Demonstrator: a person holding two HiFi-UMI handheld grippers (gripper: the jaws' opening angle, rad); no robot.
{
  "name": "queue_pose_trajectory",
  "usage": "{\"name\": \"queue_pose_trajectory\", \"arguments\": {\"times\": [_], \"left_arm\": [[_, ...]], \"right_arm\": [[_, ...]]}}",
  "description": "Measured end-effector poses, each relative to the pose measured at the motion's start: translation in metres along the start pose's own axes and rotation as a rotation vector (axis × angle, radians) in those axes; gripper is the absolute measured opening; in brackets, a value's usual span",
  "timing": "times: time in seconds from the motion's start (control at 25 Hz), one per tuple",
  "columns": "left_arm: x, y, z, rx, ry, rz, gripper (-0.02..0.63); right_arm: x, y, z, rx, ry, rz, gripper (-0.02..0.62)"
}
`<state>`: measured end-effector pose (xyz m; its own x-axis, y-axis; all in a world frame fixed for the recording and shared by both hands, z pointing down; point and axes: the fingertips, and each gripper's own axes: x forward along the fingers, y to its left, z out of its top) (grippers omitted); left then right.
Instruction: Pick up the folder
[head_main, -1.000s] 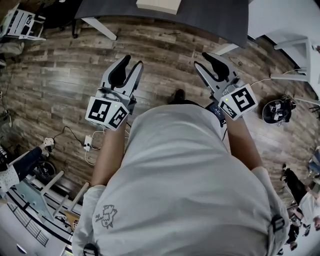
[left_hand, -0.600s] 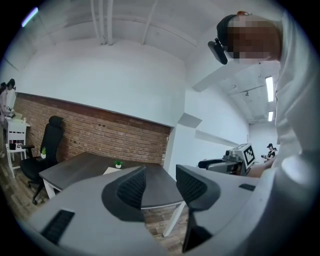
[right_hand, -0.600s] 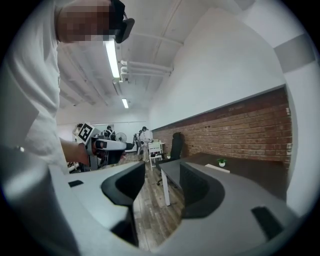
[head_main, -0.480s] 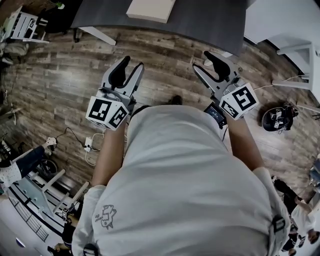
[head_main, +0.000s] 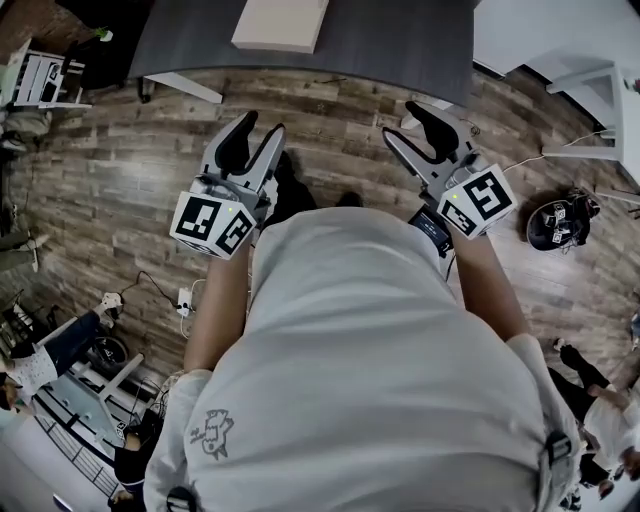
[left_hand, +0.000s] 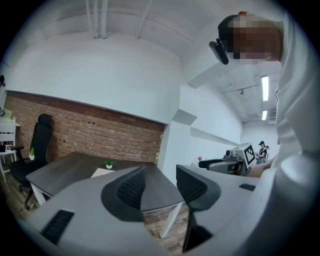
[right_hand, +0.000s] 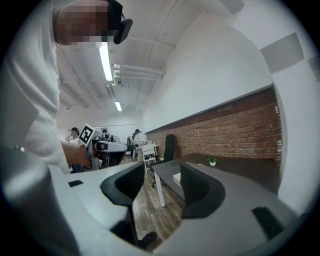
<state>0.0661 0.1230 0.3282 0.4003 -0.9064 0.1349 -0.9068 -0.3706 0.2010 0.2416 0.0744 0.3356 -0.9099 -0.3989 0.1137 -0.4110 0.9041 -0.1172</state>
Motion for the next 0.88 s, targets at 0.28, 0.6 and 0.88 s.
{"name": "queue_pose_trajectory", "arguments": {"times": [0.28, 0.6, 0.88], "left_arm": [[0.031, 0.013, 0.0, 0.005, 0.017, -0.086, 0.198], [0.066, 0.059, 0.005, -0.007, 0.032, -0.157, 0.204], [0.088, 0.126, 0.022, -0.006, 0.033, -0.192, 0.215]], "right_arm": [[0.011, -0.017, -0.002, 0.014, 0.002, -0.077, 0.23], [0.051, -0.043, 0.004, 0.017, 0.016, -0.163, 0.23], [0.114, -0.065, 0.012, 0.014, 0.051, -0.205, 0.23]]}}
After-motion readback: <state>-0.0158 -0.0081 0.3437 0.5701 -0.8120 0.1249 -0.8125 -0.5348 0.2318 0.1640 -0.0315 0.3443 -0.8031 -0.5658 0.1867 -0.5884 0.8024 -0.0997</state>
